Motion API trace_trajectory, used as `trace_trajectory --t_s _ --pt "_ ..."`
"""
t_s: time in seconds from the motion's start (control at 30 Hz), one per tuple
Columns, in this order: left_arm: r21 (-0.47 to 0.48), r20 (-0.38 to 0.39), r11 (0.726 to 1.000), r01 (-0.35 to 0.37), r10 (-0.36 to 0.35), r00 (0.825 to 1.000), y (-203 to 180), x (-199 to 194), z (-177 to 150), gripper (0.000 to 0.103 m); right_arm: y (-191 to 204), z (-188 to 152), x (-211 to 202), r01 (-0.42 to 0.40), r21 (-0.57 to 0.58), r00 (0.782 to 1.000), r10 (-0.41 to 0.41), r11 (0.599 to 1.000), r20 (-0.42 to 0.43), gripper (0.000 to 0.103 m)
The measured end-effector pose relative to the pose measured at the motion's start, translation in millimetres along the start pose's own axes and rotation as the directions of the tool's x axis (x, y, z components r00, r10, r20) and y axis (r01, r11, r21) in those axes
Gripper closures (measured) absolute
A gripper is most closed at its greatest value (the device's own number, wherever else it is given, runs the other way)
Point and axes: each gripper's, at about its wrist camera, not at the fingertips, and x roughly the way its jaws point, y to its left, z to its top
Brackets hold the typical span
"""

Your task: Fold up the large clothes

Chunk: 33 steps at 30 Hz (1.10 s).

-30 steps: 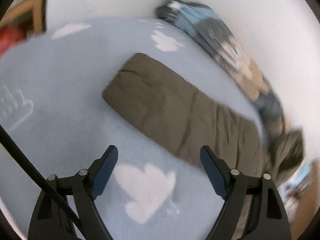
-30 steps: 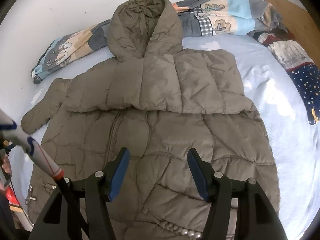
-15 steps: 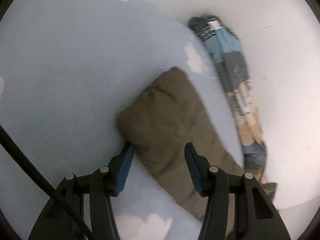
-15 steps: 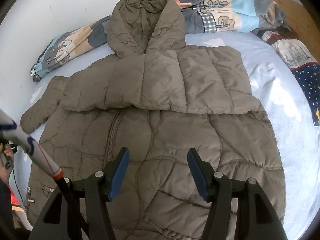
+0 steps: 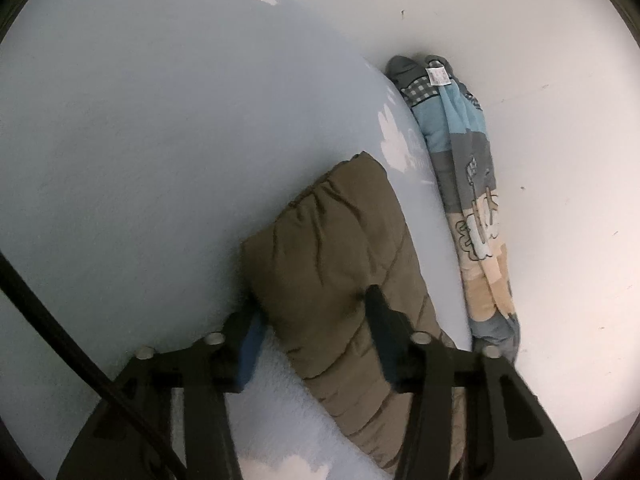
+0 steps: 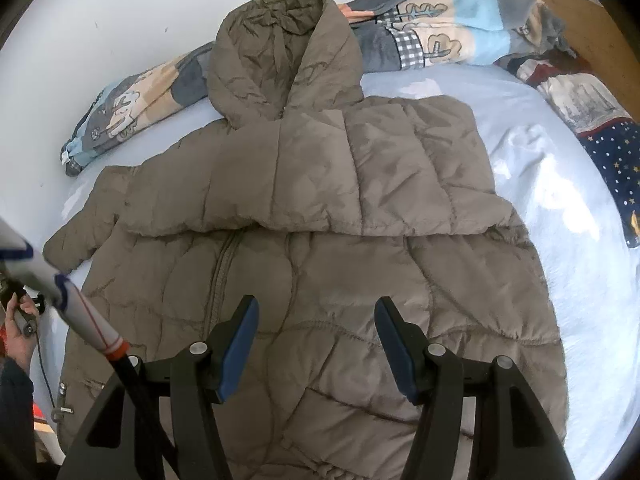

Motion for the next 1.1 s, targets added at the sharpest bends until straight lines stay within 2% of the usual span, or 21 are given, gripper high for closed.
trace_trajectory --t_s 0.07,0.13,0.27,0.37,0.5,0.6,0.73,0.8,0.97,1.1 --pt "0.012 0.007 1.0 -0.002 0.002 1.0 -2.8 -1.0 -0.8 0.07 -2.4 1.3 0.1 0.011 0.006 1.0 -0.011 1.0 0.007 0.038" --pt "0.016 0.012 1.0 -0.011 0.011 1.0 -3.6 -0.9 -1.0 0.073 -4.8 2.2 2.5 0.023 0.011 1.0 -0.023 1.0 0.005 0.038" --pt "-0.003 0.016 1.0 0.005 -0.005 1.0 0.7 0.4 -2.8 0.073 -7.4 2.1 6.0 0.031 0.023 1.0 -0.031 0.999 -0.002 0.038" --pt "-0.06 0.022 0.997 0.04 -0.038 0.999 10.9 1.1 -4.5 0.073 -5.2 2.7 4.7 0.031 0.016 0.999 -0.031 0.999 0.007 0.038" --pt "-0.094 0.023 0.995 0.042 -0.04 0.999 15.1 4.5 -5.5 0.069 -1.9 2.4 4.7 0.03 -0.002 1.0 -0.03 1.0 0.01 0.038" --pt "-0.064 0.019 0.997 0.031 -0.029 0.999 7.7 2.9 -4.5 0.07 -2.2 2.4 4.7 0.03 -0.001 0.999 -0.03 1.0 0.012 0.038" --pt "-0.002 0.064 1.0 0.029 -0.029 0.998 -8.7 -6.4 -6.8 0.082 -4.7 3.9 2.9 0.029 0.015 0.999 -0.03 0.999 0.02 0.038" --pt "0.036 0.089 0.999 0.027 -0.031 0.996 -22.3 -13.6 -8.5 0.084 -6.5 4.8 1.7 0.034 0.024 0.999 -0.035 0.999 0.026 0.038" --pt "0.127 0.135 0.988 0.086 -0.103 0.985 -66.2 -40.9 -17.3 0.086 -14.6 7.3 -3.5 0.035 0.057 0.998 -0.038 0.998 0.041 0.038" --pt "0.237 0.132 0.962 0.134 -0.168 0.977 -113.2 -61.6 -33.7 0.086 -18.1 8.3 -7.6 0.044 0.07 0.997 -0.048 0.997 0.059 0.038"
